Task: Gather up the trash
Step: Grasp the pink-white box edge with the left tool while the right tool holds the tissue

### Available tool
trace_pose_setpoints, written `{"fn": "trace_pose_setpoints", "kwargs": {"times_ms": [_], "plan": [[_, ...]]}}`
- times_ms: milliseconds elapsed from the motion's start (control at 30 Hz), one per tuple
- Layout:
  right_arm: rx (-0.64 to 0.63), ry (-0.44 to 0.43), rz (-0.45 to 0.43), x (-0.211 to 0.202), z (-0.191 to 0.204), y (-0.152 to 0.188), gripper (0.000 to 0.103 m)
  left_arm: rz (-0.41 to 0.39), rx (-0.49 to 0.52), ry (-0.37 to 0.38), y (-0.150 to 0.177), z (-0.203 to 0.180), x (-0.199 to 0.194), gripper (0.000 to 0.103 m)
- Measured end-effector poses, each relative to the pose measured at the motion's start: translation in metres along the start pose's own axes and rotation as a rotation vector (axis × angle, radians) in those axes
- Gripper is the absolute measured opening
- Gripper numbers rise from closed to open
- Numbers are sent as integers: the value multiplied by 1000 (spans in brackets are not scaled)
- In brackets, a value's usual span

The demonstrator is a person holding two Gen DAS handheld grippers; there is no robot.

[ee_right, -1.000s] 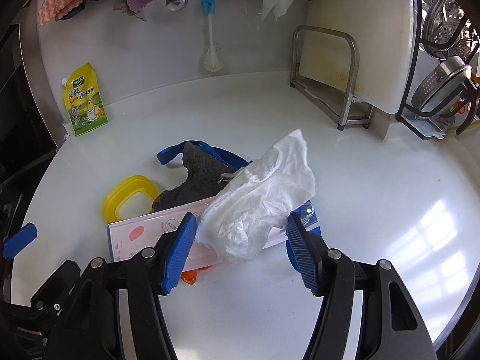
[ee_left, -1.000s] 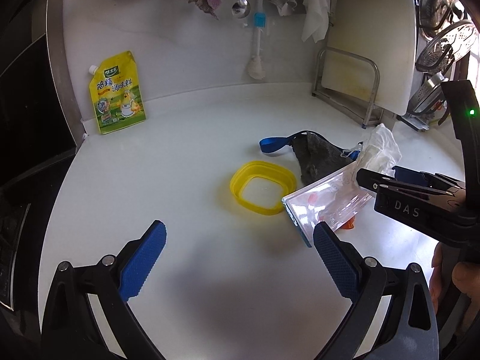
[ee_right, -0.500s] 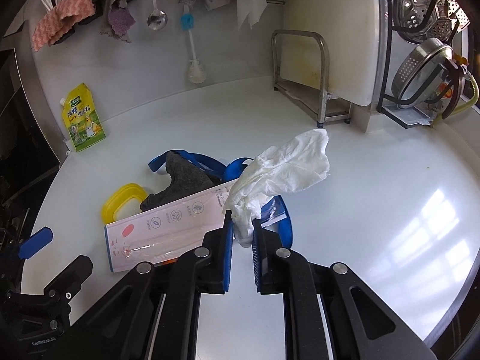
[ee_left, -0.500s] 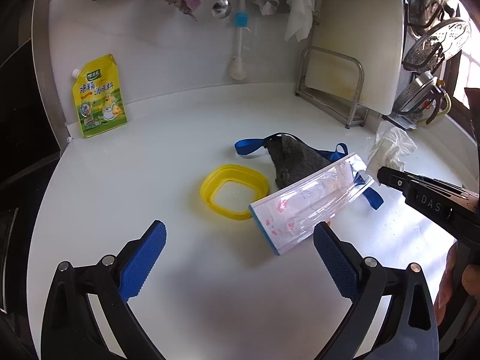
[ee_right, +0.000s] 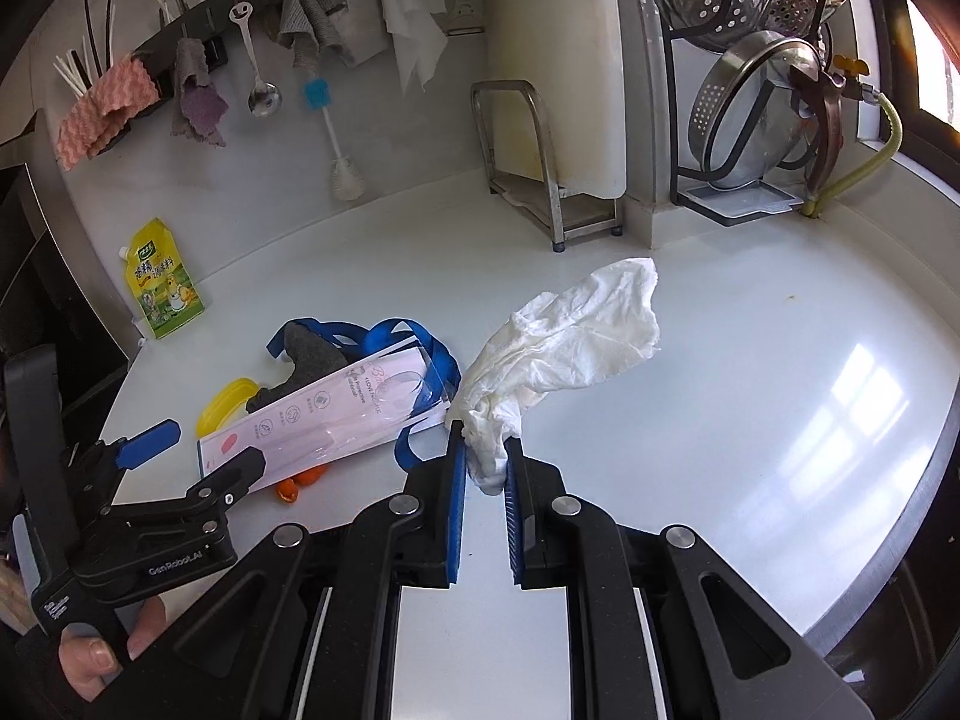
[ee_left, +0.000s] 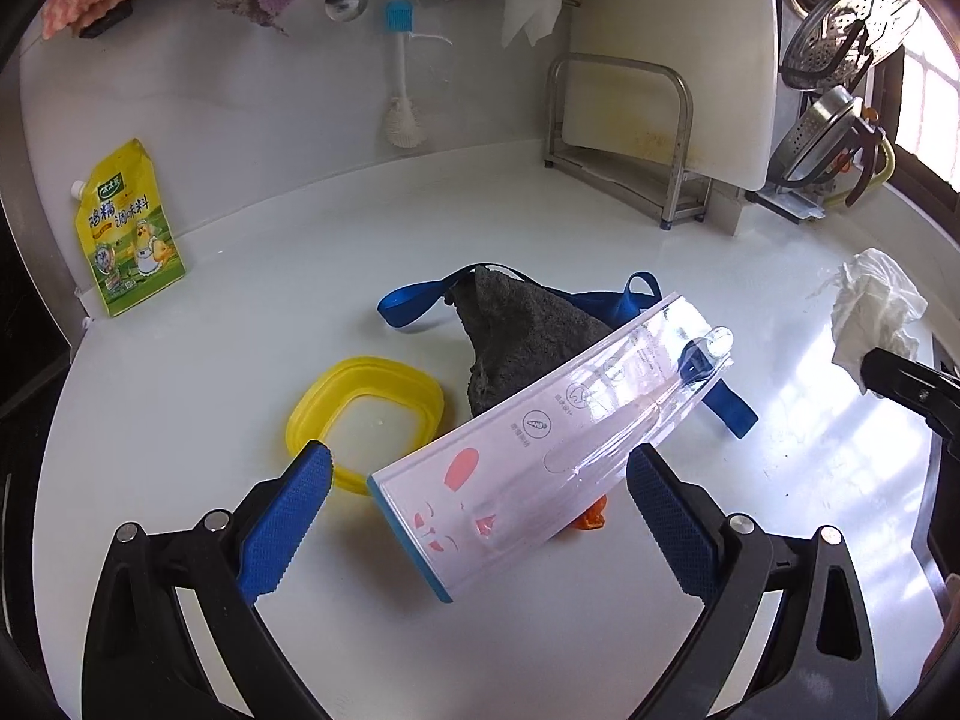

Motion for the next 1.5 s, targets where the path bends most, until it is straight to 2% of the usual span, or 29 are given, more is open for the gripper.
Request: {"fn": "trace_pose_setpoints", "kwargs": {"times_ms": [67, 167, 400, 667, 767, 833, 900, 1100, 1233, 1400, 1500], "plan": [[5, -11, 3, 1, -1, 2, 11, 18, 7, 18, -1, -1, 6, 97], [10, -29, 5, 3, -3, 5, 11, 57, -15, 87, 1, -2, 13, 97], [22, -49, -3, 2, -5, 4, 11, 78, 20, 36, 1, -5, 24, 97], [25, -55, 0, 3, -5, 3, 11, 94, 32, 25, -1, -8, 31, 96], [22, -53, 2, 4, -5, 4, 11, 102, 29, 54, 1, -12, 30, 81], [24, -53, 4, 4, -5, 5, 11, 92, 30, 52, 2, -13, 26, 76], [24, -52, 5, 5, -5, 5, 11, 88, 22, 71, 4, -13, 22, 67], [18, -57, 5, 4, -2, 6, 11, 58, 5, 92, 5, -13, 7, 53], [15, -60, 2, 2, -1, 6, 11, 35, -3, 97, 6, -11, -5, 47], [14, -65, -1, 0, 1, 7, 11, 33, -25, 113, 10, -7, -16, 22], [6, -69, -5, -2, 5, 8, 11, 22, -31, 106, 12, -5, -20, 19]]}}
Point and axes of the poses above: each gripper's, at about its wrist camera, not at the fingertips, and x roughly the way its jaws point, z to its left, y to its underside, the point moved 7 cm from there along x, roughly the way its jaws point, and after that the axes turned 2 degrees about y, right-handed, at the moved point
